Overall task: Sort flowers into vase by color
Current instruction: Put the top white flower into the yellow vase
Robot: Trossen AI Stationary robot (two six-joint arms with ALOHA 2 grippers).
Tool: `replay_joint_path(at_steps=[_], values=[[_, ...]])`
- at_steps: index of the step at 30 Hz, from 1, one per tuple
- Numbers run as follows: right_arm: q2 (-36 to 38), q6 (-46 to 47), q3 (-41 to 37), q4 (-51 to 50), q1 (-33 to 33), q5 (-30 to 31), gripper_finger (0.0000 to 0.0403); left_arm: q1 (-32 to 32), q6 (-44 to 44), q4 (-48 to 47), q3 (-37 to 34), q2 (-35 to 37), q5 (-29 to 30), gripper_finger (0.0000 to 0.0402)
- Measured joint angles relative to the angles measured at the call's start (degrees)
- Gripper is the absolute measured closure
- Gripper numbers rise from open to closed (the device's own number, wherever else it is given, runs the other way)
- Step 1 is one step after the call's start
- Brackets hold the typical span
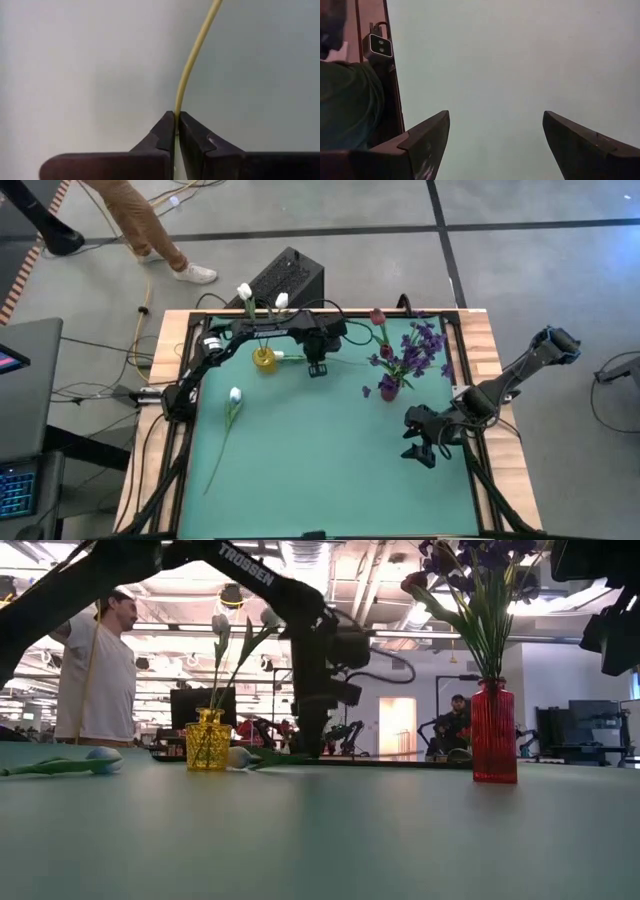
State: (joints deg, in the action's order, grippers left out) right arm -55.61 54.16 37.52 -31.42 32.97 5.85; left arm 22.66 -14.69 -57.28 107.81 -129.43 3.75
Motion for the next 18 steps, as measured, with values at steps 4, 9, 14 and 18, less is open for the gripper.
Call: replay_joint_path(at_steps=[4, 9, 14, 18], values=[[0.0, -0.35, 0.01, -0.15, 0.0, -0.09, 0.0058, -3.24, -3.28, -2.96, 3.52, 0.09, -0.13, 0.04], [0.0, -0.22, 0.0, -1.22, 0.02, -1.41, 0.0058, -7.76, -3.61, -11.41, 7.51, 0.24, -0.23, 0.0401], [0.0, -0.38, 0.0, -1.64, 0.04, -1.82, 0.0058, -12.68, -3.66, -20.74, 9.24, 0.24, 0.71, 0.0401], [0.0, -0.55, 0.0, -1.6, 0.03, -1.79, 0.0058, -16.17, -0.34, -27.82, 9.05, 0.15, 6.35, 0.0401]])
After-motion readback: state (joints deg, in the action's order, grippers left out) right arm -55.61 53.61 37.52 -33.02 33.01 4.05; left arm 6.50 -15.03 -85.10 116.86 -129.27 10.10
